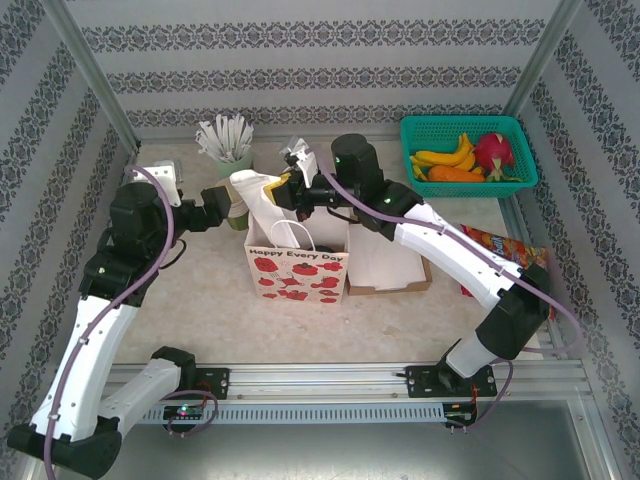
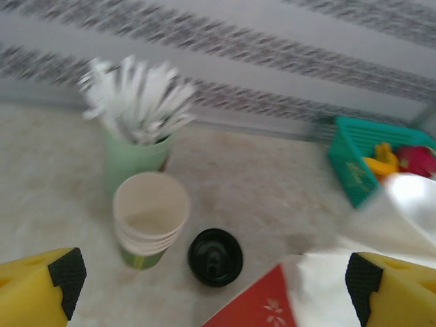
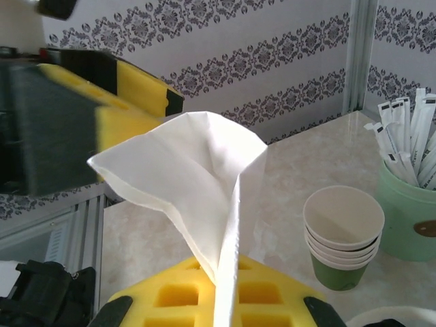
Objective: Pack the takeout coffee
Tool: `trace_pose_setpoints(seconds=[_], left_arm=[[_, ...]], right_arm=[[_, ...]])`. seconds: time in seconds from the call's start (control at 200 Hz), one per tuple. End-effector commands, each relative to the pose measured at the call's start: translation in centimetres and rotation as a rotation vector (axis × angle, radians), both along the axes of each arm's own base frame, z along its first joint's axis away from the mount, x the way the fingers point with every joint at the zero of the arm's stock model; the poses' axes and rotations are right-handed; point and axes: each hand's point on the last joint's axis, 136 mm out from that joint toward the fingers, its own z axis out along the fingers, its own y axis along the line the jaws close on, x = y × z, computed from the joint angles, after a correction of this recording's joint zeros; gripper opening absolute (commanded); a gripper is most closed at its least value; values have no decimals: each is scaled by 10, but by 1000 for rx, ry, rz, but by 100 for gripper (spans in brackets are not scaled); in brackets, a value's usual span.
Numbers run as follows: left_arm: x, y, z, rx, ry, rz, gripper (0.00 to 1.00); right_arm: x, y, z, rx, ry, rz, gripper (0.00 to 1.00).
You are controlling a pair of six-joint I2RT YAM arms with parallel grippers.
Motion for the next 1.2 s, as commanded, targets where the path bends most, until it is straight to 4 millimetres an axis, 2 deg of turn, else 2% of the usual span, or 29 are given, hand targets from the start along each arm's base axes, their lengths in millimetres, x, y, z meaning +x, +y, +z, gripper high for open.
trace_pose_setpoints(seconds=[0.0,0.18,0.295,0.495,0.769,1.034,1.194], left_arm=[[-6,37,-10,-76,85,256,100],[-3,38,-9,-83,123,280,100],[0,30,-14,-83,159,240,100],[0,23,-33,-88,255,219,100],[-6,33,-57,-78,345,296,100],[-6,10,-74,-157,425,205,100],[-8,13,-90,-160,493,249,100]], right_arm=[[1,6,16,64,-42,-19,0],[-3,7,-3,15,-29,14,0],[-7,3,-15,-12,-11,67,0],[-4,-4,-28,-38,17,124,0],[5,8,-55,-97,31,134,0],[-4,5,-79,-211,19,214,0],[-2,4,-88,-282,12,223,0]])
